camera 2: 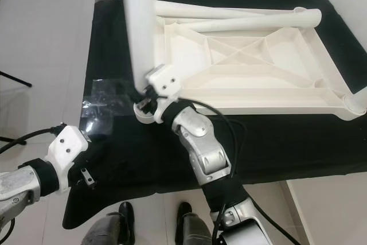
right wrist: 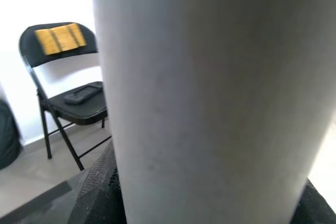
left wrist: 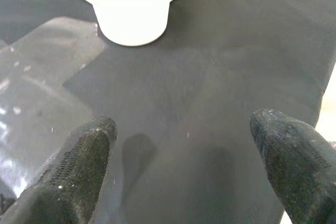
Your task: Building children table
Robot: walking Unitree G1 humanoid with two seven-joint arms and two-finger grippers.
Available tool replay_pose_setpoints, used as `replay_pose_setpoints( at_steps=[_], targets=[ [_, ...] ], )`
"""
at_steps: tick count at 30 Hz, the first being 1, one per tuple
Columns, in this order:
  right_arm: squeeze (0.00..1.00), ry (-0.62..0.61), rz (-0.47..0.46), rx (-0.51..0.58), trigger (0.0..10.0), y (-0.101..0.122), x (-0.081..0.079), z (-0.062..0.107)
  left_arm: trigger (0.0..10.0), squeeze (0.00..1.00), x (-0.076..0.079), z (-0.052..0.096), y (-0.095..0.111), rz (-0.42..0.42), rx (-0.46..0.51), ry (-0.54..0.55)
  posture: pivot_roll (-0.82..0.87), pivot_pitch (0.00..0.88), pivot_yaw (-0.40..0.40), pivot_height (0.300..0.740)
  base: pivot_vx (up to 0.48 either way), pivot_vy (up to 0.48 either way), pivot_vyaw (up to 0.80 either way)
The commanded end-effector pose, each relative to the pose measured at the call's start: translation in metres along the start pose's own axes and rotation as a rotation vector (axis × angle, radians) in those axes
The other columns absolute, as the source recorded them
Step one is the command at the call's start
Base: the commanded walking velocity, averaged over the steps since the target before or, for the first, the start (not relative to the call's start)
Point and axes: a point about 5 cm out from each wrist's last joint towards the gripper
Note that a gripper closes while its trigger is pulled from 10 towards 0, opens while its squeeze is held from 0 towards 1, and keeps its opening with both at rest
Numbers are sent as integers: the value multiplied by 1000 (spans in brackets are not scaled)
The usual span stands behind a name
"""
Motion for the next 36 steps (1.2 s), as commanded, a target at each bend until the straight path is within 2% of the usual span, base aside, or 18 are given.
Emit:
replay_pose_setpoints(
  at_steps=[1, 10, 13, 16, 18, 25, 26, 28, 29, 30, 35, 36],
  targets=[
    [0, 39, -5, -120, 10000, -26, -7, 5, 10000, 0, 2, 0, -3, -4, -15, -15, 154, 338, -50, 740, 0, 0, 0],
    [0, 89, 45, -256, 10000, -48, -2, 4, 10000, 0, 4, -1, -2, -8, -10, -23, 158, 331, -56, 740, 0, 0, 0],
    [0, 6, 16, -340, 10000, -55, -2, 0, 10000, 0, 4, -1, -2, -8, -10, -22, 159, 331, -57, 740, 0, 0, 0],
    [0, -180, -68, -433, 10000, -62, 0, 2, 10000, 0, 5, -1, -3, -7, -10, -22, 162, 328, -63, 740, 0, 0, 0],
    [0, -229, -99, -446, 10000, -63, -1, 3, 10000, 0, 5, -1, -3, -7, -10, -22, 163, 327, -63, 740, 0, 0, 0],
    [0, -265, -163, -442, 10000, -63, -8, 4, 10000, 0, 5, -1, -3, -7, -10, -23, 161, 327, -61, 740, 0, 0, 0],
    [0, -303, -204, -437, 10000, -63, -8, 4, 10000, 0, 5, -1, -3, -8, -10, -25, 159, 327, -61, 740, 0, 0, 0],
    [0, -398, -266, -365, 10000, -57, -1, 1, 10000, 0, 4, -1, -2, -12, -8, -26, 159, 329, -61, 740, 0, 0, 0],
    [0, -398, -266, -365, 10000, -57, -1, 1, 10000, 0, 4, -1, -2, -12, -8, -26, 159, 329, -61, 740, 0, 0, 0],
    [0, -426, -307, -339, 10000, -55, 1, -1, 10000, 0, 3, -2, -1, -14, -8, -25, 160, 329, -61, 740, 0, 0, 0],
    [0, -429, -384, -292, 10000, -50, -2, -7, 10000, 0, 2, -2, -1, -19, -9, -22, 162, 329, -59, 740, 0, 0, 0],
    [0, -399, -395, -230, 10000, -41, -4, -12, 10000, 0, 1, -1, -1, -22, -9, -18, 163, 328, -58, 740, 0, 0, 0]
  ],
)
Point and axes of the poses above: a point about 5 cm out from each wrist's last joint towards the gripper, its own z axis pointing back from the gripper into the wrist, its own y axis along the axis of the wrist's last joint, x = y × z, and after that the axes turned 2 degrees about z, right-handed
